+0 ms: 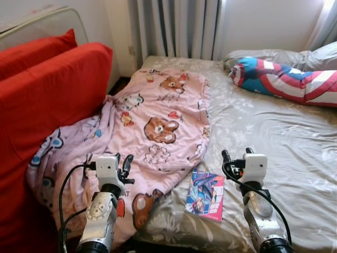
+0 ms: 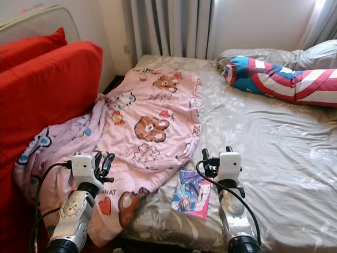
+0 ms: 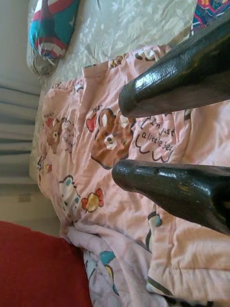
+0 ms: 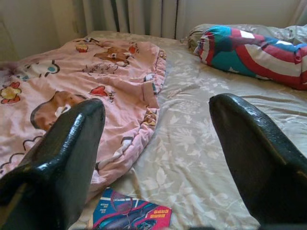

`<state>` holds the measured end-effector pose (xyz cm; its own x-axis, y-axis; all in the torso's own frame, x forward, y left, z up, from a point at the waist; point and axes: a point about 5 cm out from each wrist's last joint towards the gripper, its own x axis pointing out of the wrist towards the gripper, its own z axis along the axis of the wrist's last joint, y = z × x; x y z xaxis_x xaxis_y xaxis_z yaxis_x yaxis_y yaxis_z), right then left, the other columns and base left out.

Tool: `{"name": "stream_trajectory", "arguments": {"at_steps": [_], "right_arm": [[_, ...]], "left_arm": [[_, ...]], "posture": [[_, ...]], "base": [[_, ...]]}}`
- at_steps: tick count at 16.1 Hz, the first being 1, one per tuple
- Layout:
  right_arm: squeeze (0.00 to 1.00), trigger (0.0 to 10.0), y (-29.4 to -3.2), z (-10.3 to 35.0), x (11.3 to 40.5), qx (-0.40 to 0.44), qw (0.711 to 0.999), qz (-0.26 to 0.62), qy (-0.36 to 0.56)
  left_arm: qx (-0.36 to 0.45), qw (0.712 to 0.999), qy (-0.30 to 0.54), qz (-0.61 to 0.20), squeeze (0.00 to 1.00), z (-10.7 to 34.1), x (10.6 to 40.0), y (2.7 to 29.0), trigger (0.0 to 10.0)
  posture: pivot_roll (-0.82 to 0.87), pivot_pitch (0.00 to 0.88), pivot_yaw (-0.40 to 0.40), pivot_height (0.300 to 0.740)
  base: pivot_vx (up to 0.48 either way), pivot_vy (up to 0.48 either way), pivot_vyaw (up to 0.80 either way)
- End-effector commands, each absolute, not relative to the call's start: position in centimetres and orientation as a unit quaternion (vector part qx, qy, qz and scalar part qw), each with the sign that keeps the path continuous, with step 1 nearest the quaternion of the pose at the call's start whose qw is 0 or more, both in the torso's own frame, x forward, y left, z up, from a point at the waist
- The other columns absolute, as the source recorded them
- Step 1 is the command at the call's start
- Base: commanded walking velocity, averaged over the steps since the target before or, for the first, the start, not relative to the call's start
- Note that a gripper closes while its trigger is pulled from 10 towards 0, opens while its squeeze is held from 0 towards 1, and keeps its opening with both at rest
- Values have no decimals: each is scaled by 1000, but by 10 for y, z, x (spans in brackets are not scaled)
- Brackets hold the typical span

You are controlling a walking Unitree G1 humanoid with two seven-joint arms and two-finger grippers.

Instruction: Clean up the room

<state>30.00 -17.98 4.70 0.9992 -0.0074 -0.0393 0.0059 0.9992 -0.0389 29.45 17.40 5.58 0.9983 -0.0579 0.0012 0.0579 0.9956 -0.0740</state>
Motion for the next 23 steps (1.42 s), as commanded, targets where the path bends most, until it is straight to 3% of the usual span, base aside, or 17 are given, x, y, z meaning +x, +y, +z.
{"name": "stream_trajectory", "arguments": {"at_steps": [1, 6, 22, 23], "right_arm": [[0, 10000, -180, 52, 305, -22, 1000, -4, 17], [0, 10000, -182, 50, 304, -22, 999, -8, 22], [0, 10000, -172, 43, 302, -9, 999, 9, 42], [0, 10000, -172, 43, 302, -9, 999, 10, 43]], "left_arm": [[-36, 999, -2, -27, 0, 59, 295, 175, 10000], [-31, 999, -1, -24, 0, 60, 296, 180, 10000], [-27, 999, 12, -37, 0, 59, 295, 180, 10000], [-27, 999, 13, -38, 0, 59, 295, 180, 10000]], "posture": [[-22, 0, 4, 676], [-20, 0, 6, 632], [-20, 5, 20, 632], [-20, 5, 20, 618]], "base": [[0, 0, 0], [0, 0, 0], [0, 0, 0], [0, 0, 0]]}}
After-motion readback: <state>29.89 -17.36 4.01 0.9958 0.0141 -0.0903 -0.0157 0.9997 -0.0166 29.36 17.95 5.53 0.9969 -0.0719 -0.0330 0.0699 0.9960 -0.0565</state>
